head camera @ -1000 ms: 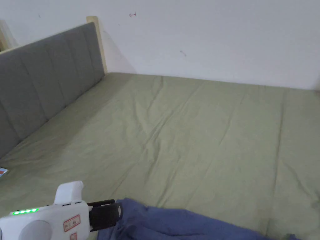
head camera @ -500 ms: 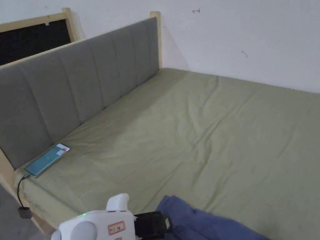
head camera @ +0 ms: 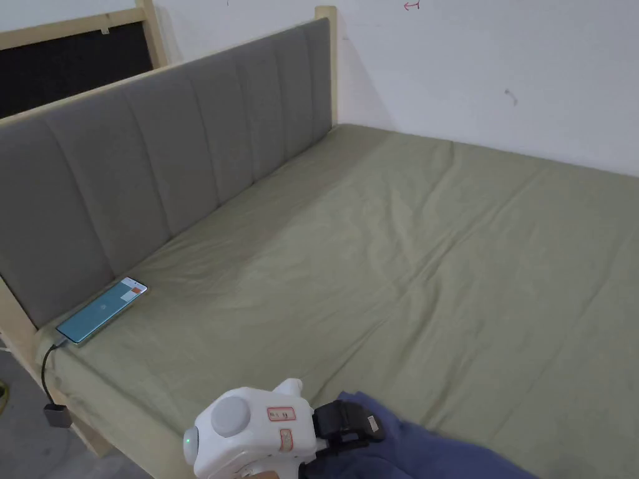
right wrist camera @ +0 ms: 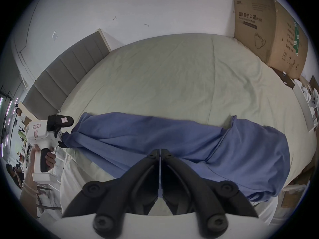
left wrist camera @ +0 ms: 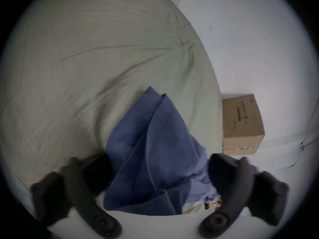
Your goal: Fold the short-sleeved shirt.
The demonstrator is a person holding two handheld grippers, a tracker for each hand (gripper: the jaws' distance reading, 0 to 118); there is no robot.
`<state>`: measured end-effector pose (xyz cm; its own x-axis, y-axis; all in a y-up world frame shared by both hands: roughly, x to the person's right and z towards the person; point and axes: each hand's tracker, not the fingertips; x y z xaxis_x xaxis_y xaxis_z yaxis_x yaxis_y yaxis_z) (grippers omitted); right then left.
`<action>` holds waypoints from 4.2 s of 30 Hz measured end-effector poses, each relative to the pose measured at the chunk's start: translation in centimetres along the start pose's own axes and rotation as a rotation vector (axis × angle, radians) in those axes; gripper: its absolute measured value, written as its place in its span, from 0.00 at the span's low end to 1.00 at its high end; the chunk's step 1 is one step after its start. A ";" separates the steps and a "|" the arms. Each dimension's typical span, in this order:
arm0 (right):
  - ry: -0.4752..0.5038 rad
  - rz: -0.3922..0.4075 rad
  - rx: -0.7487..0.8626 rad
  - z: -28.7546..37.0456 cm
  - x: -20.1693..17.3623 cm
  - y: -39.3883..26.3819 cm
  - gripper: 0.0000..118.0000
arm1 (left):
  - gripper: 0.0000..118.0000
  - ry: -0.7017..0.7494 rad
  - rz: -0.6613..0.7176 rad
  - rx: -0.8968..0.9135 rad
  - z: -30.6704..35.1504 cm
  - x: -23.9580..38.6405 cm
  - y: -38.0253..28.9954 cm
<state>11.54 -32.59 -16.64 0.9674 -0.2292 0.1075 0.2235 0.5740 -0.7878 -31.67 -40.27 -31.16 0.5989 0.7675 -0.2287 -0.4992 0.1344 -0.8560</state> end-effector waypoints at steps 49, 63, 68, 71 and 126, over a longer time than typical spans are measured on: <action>-0.300 -0.134 0.194 7.4 10.4 -4.3 0.02 | 0.05 0.127 -0.866 -0.480 -15.9 21.4 -23.1; -0.331 -0.137 0.200 8.9 10.6 -3.5 0.02 | 0.05 -0.127 -0.801 -0.379 -10.7 22.3 -19.0; -0.340 -0.113 0.185 8.7 9.9 -3.1 0.02 | 0.11 -0.084 -0.604 -0.313 -6.8 14.7 -11.2; -0.337 -0.111 0.169 8.2 9.5 -2.7 0.02 | 0.63 -0.068 -0.575 -0.318 -6.0 11.1 -9.0; -0.280 -0.121 0.095 6.8 8.9 -3.4 0.02 | 0.10 0.246 -0.480 -0.171 2.9 15.5 1.9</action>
<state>20.21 -31.28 -8.88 0.9253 -0.0830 0.3700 0.3364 0.6300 -0.7000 -25.11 -26.27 -34.96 0.8725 0.4735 0.1207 -0.0388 0.3134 -0.9488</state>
